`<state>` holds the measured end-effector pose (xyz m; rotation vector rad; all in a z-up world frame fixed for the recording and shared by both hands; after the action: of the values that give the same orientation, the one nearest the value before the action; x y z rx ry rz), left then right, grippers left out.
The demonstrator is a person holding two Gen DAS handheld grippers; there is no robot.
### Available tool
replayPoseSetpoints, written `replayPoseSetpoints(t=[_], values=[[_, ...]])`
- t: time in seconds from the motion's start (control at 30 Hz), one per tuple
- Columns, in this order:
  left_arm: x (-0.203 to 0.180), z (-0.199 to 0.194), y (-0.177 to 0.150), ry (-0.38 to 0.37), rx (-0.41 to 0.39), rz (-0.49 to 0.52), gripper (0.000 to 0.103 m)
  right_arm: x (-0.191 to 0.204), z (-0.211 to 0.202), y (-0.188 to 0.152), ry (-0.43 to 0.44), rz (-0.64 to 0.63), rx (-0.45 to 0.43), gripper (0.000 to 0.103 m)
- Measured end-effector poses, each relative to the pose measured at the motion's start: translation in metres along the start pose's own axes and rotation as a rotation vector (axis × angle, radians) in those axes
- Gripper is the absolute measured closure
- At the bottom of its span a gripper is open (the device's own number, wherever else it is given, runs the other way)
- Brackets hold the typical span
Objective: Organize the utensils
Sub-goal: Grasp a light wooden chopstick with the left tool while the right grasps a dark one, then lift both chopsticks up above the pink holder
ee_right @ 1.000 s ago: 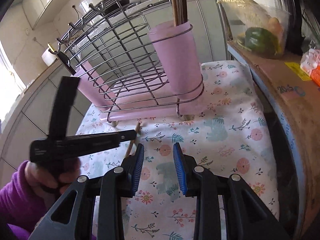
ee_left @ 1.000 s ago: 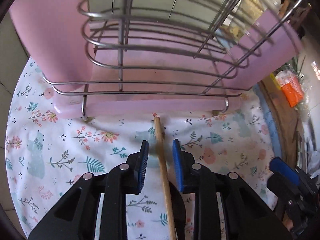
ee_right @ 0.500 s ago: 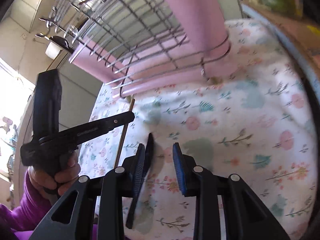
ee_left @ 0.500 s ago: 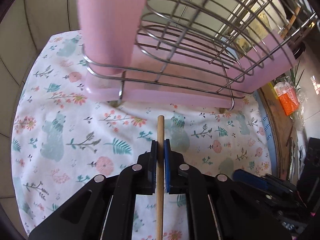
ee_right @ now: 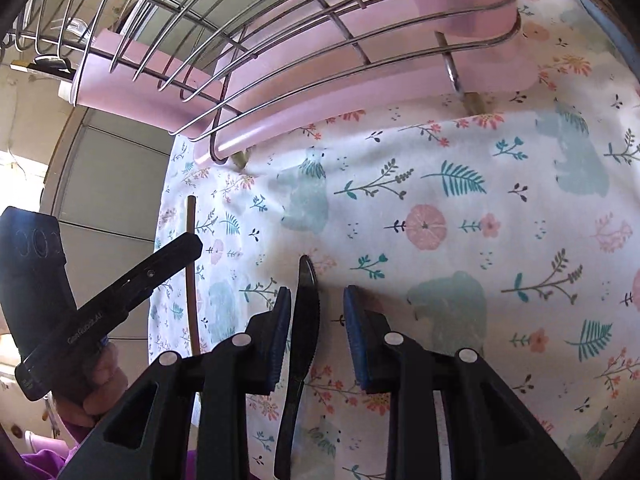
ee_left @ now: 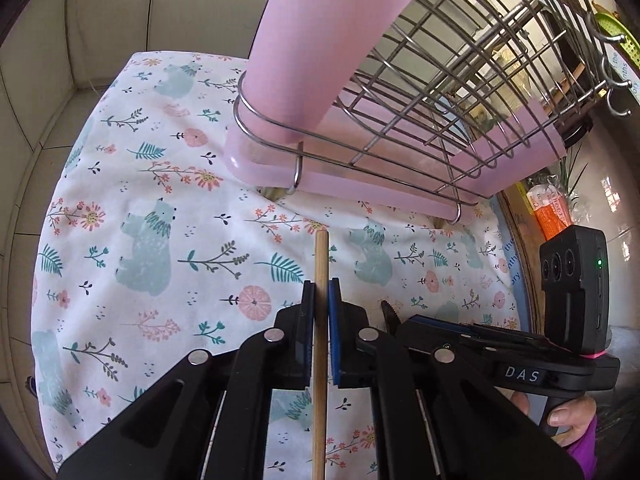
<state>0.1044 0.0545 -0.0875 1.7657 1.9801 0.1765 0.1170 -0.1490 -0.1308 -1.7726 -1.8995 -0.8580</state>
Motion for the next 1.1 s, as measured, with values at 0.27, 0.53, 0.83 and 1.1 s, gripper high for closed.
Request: replayPoseSetpoints(t=[0.27, 0.53, 0.83, 1.1], values=[[0.002, 0.003, -0.001, -0.018, -0.005, -0.009, 0.097, 0.012, 0.019, -0.003, 0.002, -0.026, 0.047, 0.088], [0.011, -0.006, -0.002, -0.021, -0.02, -0.021, 0.097, 0.009, 0.015, -0.007, 0.065, -0.041, 0.001, 0.101], [0.015, -0.039, -0.005, -0.021, -0.119, -0.019, 0.097, 0.027, -0.013, -0.022, 0.12, -0.12, -0.141, 0.102], [0.017, -0.105, 0.005, -0.041, -0.313, -0.026, 0.097, 0.053, -0.078, -0.029, 0.102, -0.24, -0.366, 0.102]])
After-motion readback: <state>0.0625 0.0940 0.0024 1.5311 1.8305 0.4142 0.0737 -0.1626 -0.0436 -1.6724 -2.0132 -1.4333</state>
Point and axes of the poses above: each gripper's, at about its wrist camera, not at the fingertips, and z roughly the way its jaws point, x to its left, y to its top, the point moved 1 cm from there along z, roughly the way its jaws point, and after that the axes turned 8 degrees about y, right-handed, at the moved point
